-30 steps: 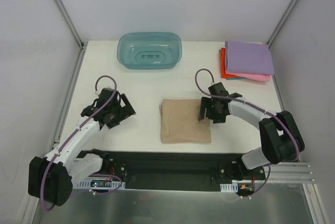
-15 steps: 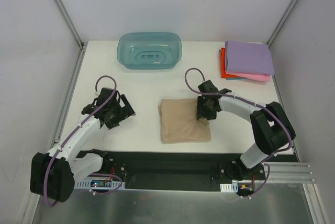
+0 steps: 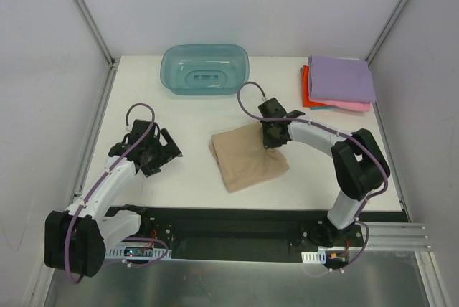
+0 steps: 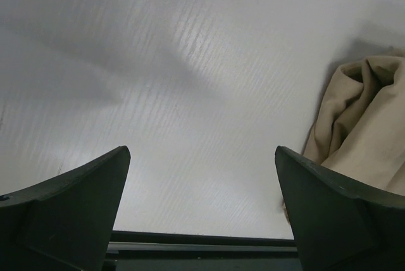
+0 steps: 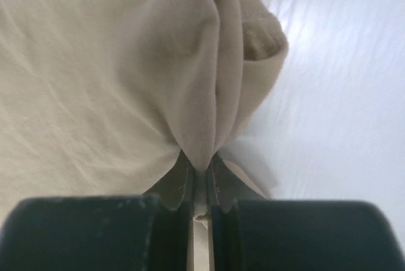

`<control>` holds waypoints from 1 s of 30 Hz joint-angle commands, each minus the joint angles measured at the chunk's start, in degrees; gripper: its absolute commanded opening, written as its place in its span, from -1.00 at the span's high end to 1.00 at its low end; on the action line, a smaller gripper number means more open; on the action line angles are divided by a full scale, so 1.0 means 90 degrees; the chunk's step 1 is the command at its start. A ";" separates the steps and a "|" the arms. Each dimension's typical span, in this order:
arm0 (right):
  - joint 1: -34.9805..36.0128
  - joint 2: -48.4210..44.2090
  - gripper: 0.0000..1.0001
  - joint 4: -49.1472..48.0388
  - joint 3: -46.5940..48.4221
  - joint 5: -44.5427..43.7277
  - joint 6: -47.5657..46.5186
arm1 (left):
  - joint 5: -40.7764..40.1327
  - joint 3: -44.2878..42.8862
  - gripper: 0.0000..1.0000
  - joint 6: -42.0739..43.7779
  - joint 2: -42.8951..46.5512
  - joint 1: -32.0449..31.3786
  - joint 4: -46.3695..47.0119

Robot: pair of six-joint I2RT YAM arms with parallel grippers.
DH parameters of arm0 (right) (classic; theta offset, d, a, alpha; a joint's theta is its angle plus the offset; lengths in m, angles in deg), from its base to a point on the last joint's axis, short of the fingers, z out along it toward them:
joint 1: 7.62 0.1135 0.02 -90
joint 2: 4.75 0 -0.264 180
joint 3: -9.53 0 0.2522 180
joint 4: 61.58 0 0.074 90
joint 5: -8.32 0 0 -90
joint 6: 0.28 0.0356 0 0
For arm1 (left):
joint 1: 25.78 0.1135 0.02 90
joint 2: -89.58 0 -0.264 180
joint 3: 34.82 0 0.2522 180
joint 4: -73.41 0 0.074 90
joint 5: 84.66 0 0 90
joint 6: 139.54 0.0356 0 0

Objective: Fold and stack the t-shirts
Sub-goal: Neatly place the folded tshirt to the corner

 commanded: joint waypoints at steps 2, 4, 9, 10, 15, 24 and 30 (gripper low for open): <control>-0.0011 0.0098 0.99 0.0271 0.1066 -0.1771 -0.1209 | -0.0036 -0.0169 -0.99 0.0227 0.0052 0.0219 -0.0230; -0.0020 0.0166 0.99 0.0300 0.1321 -0.2299 -0.1863 | -0.0085 -0.0198 -0.99 0.0227 0.0052 0.0278 -0.0270; -0.0127 0.0567 0.99 0.0184 0.2208 -0.3304 -0.3152 | -0.0212 -0.0267 -0.99 0.0227 0.0023 0.0434 -0.0416; -0.0176 0.0703 0.99 0.0106 0.2336 -0.3645 -0.3531 | -0.0231 -0.0296 -0.99 0.0227 0.0032 0.0454 -0.0436; -0.0654 0.0948 0.99 -0.0129 0.3049 -0.3795 -0.4256 | -0.0435 -0.0413 -0.99 0.0208 -0.0026 0.0551 -0.0631; -0.1338 0.1280 0.99 -0.0490 0.4329 -0.3737 -0.5213 | -0.0934 -0.0921 -0.99 0.0159 -0.0114 0.0610 -0.1158; -0.1573 0.1533 0.99 -0.0481 0.5236 -0.3687 -0.5575 | -0.1286 -0.1321 -0.99 0.0081 0.0022 0.0620 -0.1568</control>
